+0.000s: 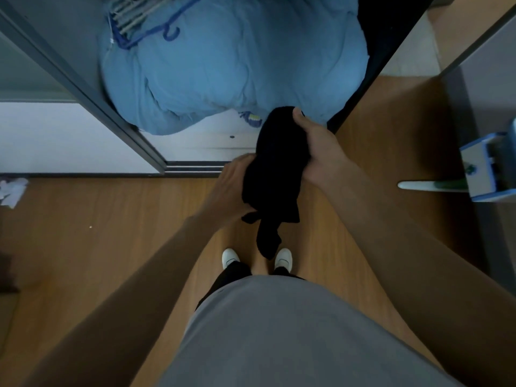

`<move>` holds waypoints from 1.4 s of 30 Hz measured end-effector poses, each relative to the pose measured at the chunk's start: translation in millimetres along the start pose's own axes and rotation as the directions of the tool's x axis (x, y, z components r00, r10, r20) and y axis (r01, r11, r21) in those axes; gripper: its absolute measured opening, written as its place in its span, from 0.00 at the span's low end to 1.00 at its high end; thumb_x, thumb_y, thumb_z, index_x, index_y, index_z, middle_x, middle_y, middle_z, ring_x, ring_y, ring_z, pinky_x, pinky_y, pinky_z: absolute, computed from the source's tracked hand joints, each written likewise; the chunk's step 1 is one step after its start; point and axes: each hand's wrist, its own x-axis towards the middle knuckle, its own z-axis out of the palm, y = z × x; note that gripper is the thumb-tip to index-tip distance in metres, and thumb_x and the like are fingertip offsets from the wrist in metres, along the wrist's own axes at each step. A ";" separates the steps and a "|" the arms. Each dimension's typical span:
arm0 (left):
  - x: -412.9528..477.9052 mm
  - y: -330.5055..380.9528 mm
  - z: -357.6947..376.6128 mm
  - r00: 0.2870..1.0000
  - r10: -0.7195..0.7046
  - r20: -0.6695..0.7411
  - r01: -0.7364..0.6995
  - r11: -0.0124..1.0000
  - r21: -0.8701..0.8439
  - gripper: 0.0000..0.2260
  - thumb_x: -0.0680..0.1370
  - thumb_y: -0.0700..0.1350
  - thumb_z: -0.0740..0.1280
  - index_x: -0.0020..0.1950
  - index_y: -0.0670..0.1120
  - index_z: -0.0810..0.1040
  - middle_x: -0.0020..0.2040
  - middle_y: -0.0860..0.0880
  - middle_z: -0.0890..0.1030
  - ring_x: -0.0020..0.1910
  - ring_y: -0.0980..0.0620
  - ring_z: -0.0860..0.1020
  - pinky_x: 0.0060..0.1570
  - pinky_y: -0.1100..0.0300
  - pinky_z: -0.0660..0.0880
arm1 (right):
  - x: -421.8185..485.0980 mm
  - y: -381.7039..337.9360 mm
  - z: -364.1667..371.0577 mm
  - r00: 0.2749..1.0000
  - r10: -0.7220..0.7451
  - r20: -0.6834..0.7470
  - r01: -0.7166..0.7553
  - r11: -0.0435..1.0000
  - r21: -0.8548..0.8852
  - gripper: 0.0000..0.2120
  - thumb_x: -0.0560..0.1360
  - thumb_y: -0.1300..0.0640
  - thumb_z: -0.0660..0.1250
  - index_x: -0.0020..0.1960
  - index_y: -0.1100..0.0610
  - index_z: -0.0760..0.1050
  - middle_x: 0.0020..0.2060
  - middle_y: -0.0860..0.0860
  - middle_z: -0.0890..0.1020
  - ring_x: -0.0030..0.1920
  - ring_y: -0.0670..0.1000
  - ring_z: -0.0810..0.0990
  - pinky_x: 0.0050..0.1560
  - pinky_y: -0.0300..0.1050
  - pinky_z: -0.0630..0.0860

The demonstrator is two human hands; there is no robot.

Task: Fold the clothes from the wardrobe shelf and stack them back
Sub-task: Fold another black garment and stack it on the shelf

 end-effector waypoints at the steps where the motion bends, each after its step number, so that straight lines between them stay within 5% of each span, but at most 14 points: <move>1: 9.1 1.0 -1.4 0.996 0.042 -0.076 -0.039 0.998 0.039 0.28 0.69 0.38 0.74 0.68 0.38 0.73 0.64 0.39 0.76 0.65 0.45 0.73 0.67 0.52 0.69 | 0.4 0.4 -0.9 1.000 0.009 -0.009 -0.009 1.000 0.004 0.16 0.80 0.52 0.67 0.63 0.60 0.78 0.58 0.58 0.83 0.59 0.57 0.82 0.61 0.53 0.78; 3: 21.9 2.3 -13.6 0.993 0.007 -0.118 -0.003 1.000 0.030 0.15 0.72 0.31 0.67 0.55 0.45 0.81 0.50 0.48 0.82 0.50 0.59 0.77 0.55 0.63 0.73 | 0.6 -2.3 -7.0 0.999 0.041 -0.025 -0.042 0.999 -0.014 0.16 0.79 0.52 0.69 0.62 0.60 0.78 0.56 0.58 0.84 0.56 0.57 0.84 0.57 0.52 0.81; 5: 25.7 3.1 -29.6 0.990 -0.133 -0.035 0.131 0.989 -0.076 0.19 0.73 0.29 0.64 0.45 0.55 0.78 0.40 0.58 0.77 0.37 0.67 0.74 0.43 0.70 0.72 | 1.5 -9.4 -15.1 0.998 0.050 -0.043 -0.053 0.996 -0.075 0.14 0.77 0.53 0.71 0.58 0.60 0.80 0.50 0.57 0.86 0.50 0.55 0.86 0.47 0.49 0.84; 9: 31.1 19.0 -52.3 0.994 -0.095 0.045 0.103 0.964 -0.244 0.11 0.69 0.31 0.59 0.35 0.45 0.75 0.31 0.50 0.74 0.34 0.57 0.73 0.35 0.59 0.68 | 17.6 -19.7 -39.4 0.983 -0.098 -0.152 0.028 0.914 -0.405 0.18 0.78 0.54 0.70 0.65 0.58 0.76 0.56 0.54 0.83 0.55 0.53 0.83 0.57 0.47 0.81; 14: 54.3 52.9 -55.3 0.985 -0.155 -0.077 0.119 0.929 -0.350 0.10 0.75 0.32 0.60 0.36 0.39 0.76 0.32 0.50 0.77 0.31 0.60 0.73 0.35 0.61 0.70 | 21.3 -11.5 -54.7 0.965 -0.261 0.033 0.134 0.379 -0.916 0.13 0.77 0.50 0.69 0.49 0.61 0.80 0.43 0.53 0.83 0.45 0.50 0.82 0.44 0.41 0.76; 17: 65.9 68.0 -58.8 0.961 -0.271 -0.064 0.216 0.870 -0.443 0.12 0.73 0.30 0.58 0.42 0.38 0.81 0.33 0.49 0.78 0.27 0.61 0.74 0.27 0.66 0.70 | 1.7 -5.0 -47.0 0.904 -0.373 0.211 0.353 0.372 -0.858 0.11 0.77 0.46 0.68 0.54 0.52 0.80 0.48 0.43 0.83 0.51 0.41 0.81 0.55 0.40 0.77; 21: 70.6 82.2 -65.1 0.968 -0.244 -0.054 0.195 0.871 -0.451 0.09 0.64 0.35 0.59 0.35 0.35 0.77 0.27 0.56 0.73 0.26 0.62 0.70 0.26 0.65 0.64 | -21.6 12.3 -31.0 0.877 -0.183 0.445 0.481 0.336 -0.809 0.21 0.73 0.46 0.73 0.64 0.48 0.74 0.53 0.41 0.82 0.55 0.39 0.80 0.54 0.36 0.76; 24: 73.2 86.7 -70.0 0.985 -0.170 -0.033 0.140 0.897 -0.418 0.10 0.65 0.33 0.65 0.30 0.47 0.78 0.26 0.59 0.75 0.27 0.65 0.72 0.28 0.69 0.67 | -16.8 19.5 -20.6 0.867 -0.337 0.369 0.456 0.232 -0.859 0.02 0.76 0.58 0.67 0.47 0.56 0.75 0.40 0.49 0.80 0.41 0.46 0.78 0.41 0.41 0.70; 28: 71.0 71.4 -81.8 0.992 -0.124 -0.001 0.114 0.914 -0.389 0.07 0.70 0.39 0.77 0.36 0.48 0.81 0.30 0.59 0.79 0.31 0.64 0.75 0.33 0.70 0.70 | -13.8 9.6 -23.9 0.888 -0.431 0.162 0.389 0.515 -0.764 0.09 0.76 0.66 0.62 0.46 0.60 0.81 0.39 0.56 0.83 0.40 0.51 0.81 0.40 0.44 0.74; 31: 58.3 52.3 -83.5 0.981 -0.135 0.137 0.172 0.935 -0.310 0.12 0.74 0.43 0.76 0.33 0.50 0.78 0.28 0.58 0.76 0.28 0.61 0.73 0.30 0.66 0.68 | -16.3 5.8 -30.7 0.931 -0.345 0.121 0.356 0.780 -0.514 0.16 0.76 0.65 0.62 0.40 0.49 0.83 0.34 0.46 0.84 0.37 0.44 0.83 0.34 0.36 0.76; 35: 38.0 30.2 -66.7 0.936 -0.296 0.189 0.345 0.878 -0.332 0.18 0.80 0.44 0.68 0.32 0.46 0.70 0.29 0.51 0.71 0.28 0.58 0.70 0.32 0.60 0.64 | -18.1 6.9 -38.3 0.954 -0.261 0.147 0.295 0.904 -0.310 0.15 0.75 0.63 0.63 0.35 0.50 0.83 0.32 0.47 0.83 0.35 0.46 0.83 0.35 0.37 0.77; 37: 35.8 28.0 -62.1 0.921 -0.374 0.110 0.385 0.827 -0.410 0.17 0.82 0.45 0.66 0.33 0.45 0.71 0.31 0.49 0.72 0.28 0.58 0.71 0.31 0.61 0.64 | -16.8 5.3 -45.7 0.932 -0.318 0.173 0.362 0.807 -0.467 0.07 0.75 0.58 0.68 0.44 0.50 0.84 0.38 0.49 0.85 0.41 0.47 0.85 0.40 0.38 0.80; 40: 47.1 40.3 -62.5 0.946 -0.322 0.039 0.307 0.848 -0.432 0.13 0.81 0.42 0.66 0.36 0.42 0.73 0.31 0.50 0.72 0.28 0.60 0.70 0.29 0.65 0.64 | -12.5 3.2 -56.9 0.876 -0.365 0.316 0.455 0.406 -0.792 0.09 0.75 0.52 0.71 0.54 0.53 0.81 0.45 0.48 0.85 0.45 0.41 0.82 0.47 0.34 0.77; 42: 57.0 49.4 -61.6 0.967 -0.252 0.044 0.249 0.890 -0.382 0.14 0.79 0.39 0.67 0.34 0.42 0.72 0.28 0.54 0.70 0.26 0.62 0.68 0.27 0.67 0.63 | -13.1 4.0 -56.6 0.849 -0.386 0.362 0.492 0.327 -0.807 0.07 0.77 0.54 0.69 0.51 0.57 0.81 0.43 0.51 0.84 0.42 0.39 0.81 0.45 0.36 0.75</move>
